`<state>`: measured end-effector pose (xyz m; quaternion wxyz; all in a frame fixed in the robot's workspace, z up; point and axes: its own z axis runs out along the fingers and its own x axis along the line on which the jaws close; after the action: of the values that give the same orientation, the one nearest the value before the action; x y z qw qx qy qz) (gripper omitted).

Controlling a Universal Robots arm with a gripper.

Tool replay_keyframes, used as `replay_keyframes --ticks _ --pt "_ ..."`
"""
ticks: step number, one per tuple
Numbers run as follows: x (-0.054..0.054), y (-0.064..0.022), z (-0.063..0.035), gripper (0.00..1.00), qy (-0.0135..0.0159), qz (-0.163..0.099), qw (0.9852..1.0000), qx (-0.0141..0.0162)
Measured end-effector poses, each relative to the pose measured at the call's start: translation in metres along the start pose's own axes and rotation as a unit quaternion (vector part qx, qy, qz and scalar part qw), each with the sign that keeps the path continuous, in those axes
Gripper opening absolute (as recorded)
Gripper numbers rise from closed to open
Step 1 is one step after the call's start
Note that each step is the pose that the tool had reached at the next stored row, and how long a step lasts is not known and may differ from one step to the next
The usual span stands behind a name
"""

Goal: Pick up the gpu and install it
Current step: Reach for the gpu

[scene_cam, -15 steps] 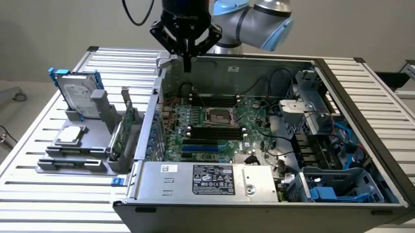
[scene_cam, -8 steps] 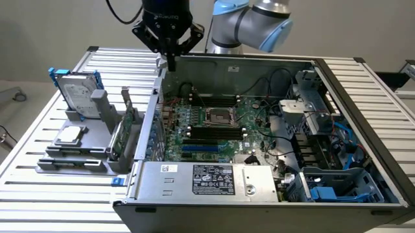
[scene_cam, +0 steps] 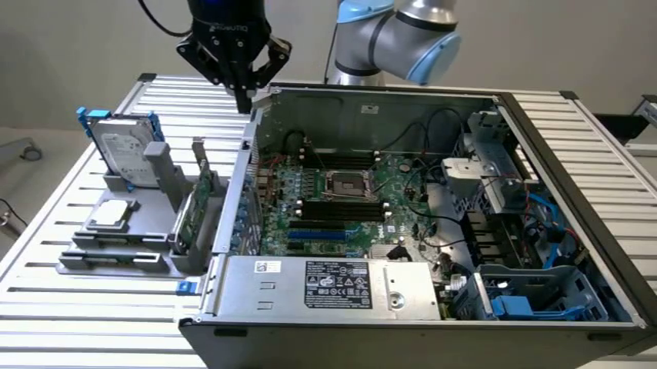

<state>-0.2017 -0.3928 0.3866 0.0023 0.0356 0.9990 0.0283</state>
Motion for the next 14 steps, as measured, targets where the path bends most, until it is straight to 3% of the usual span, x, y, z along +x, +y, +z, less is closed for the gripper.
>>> replay_keyframes --ticks 14 --pt "0.064 -0.0049 0.0148 0.11 0.0025 0.0 1.0 0.0017"
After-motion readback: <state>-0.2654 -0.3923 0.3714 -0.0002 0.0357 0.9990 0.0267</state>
